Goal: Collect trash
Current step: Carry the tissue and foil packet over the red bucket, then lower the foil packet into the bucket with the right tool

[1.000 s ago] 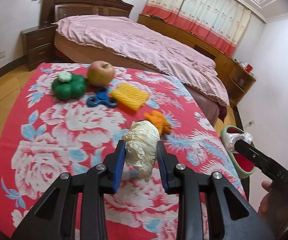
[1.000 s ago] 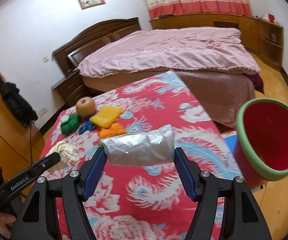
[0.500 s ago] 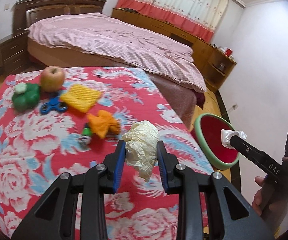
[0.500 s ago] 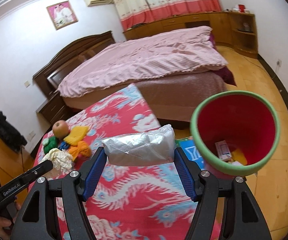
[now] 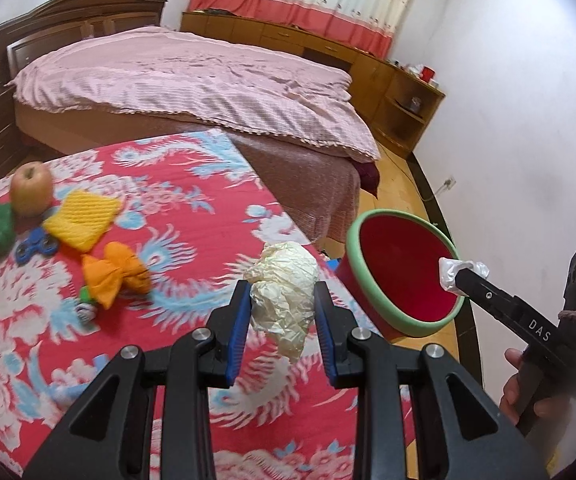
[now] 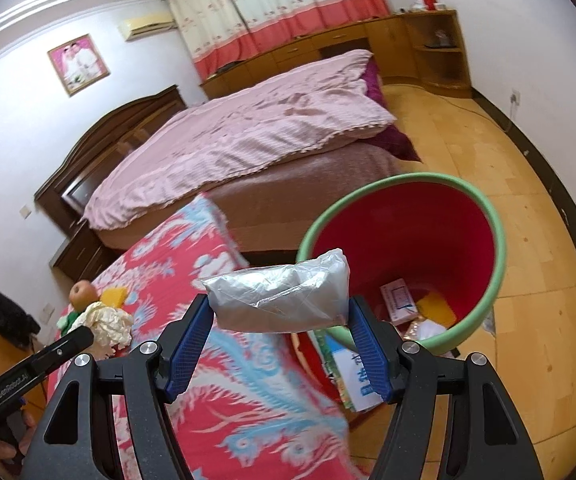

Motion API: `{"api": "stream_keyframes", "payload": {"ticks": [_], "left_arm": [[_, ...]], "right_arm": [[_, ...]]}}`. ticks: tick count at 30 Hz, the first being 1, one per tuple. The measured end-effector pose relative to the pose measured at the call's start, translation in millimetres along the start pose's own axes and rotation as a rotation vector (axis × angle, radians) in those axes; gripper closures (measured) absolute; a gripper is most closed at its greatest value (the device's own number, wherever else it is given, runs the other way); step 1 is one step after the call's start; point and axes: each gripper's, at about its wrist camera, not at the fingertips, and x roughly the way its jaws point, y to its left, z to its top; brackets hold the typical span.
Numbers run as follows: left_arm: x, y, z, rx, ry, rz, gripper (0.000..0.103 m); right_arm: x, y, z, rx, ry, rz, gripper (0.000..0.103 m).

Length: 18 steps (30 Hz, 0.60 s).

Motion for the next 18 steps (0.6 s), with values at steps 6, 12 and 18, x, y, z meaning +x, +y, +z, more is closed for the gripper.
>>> {"api": "stream_keyframes", "payload": {"ticks": [6, 12, 18], "left_arm": [[21, -21, 9, 0.031, 0.017, -0.020, 0.072], [45, -44, 13, 0.066, 0.049, -0.041, 0.072], [69, -64, 16, 0.105, 0.079, -0.066, 0.072]], "right_arm": [[4, -30, 6, 0.043, -0.003, -0.039, 0.032], [12, -56, 11, 0.085, 0.000, -0.078, 0.032], [21, -75, 14, 0.110, 0.006, -0.111, 0.032]]}}
